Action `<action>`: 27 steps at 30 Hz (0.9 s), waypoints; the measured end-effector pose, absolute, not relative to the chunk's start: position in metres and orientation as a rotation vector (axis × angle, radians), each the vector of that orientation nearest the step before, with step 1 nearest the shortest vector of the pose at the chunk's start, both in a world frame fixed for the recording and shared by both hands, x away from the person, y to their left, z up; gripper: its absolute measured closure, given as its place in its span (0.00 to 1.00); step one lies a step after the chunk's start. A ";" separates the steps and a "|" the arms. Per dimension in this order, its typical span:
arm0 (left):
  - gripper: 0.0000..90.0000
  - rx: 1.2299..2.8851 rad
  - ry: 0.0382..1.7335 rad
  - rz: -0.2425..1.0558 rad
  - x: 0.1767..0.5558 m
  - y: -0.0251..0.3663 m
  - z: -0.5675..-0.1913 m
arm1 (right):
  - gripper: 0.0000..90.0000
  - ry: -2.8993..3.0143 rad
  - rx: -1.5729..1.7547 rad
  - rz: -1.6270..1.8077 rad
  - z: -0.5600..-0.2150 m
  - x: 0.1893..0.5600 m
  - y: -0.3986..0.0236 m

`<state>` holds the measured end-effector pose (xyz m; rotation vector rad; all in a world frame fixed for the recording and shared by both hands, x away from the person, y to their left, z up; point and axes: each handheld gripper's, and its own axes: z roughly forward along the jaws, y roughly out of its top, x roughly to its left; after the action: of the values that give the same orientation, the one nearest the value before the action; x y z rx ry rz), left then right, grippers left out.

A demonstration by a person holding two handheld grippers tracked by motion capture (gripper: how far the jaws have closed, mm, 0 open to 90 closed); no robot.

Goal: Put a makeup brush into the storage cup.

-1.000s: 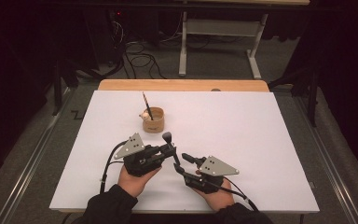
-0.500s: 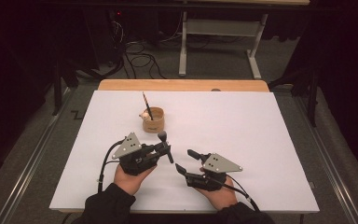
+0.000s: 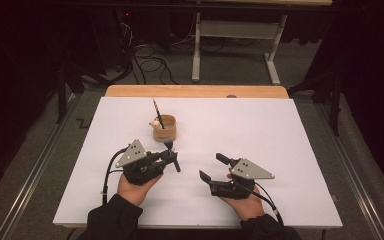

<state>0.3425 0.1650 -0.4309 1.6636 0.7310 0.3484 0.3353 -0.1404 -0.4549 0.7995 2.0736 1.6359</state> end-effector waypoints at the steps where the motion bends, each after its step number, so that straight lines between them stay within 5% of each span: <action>1: 0.87 1.663 0.733 0.350 0.343 0.166 -0.431 | 0.20 2.075 0.814 1.634 -0.454 0.336 -0.142; 27: 0.87 1.665 0.765 0.380 0.347 0.178 -0.430 | 0.00 2.023 0.914 1.569 -0.450 0.343 -0.179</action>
<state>0.3468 0.1783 -0.4299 1.6646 0.7652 0.3798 0.3431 -0.1789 -0.4500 0.9140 2.0230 1.5691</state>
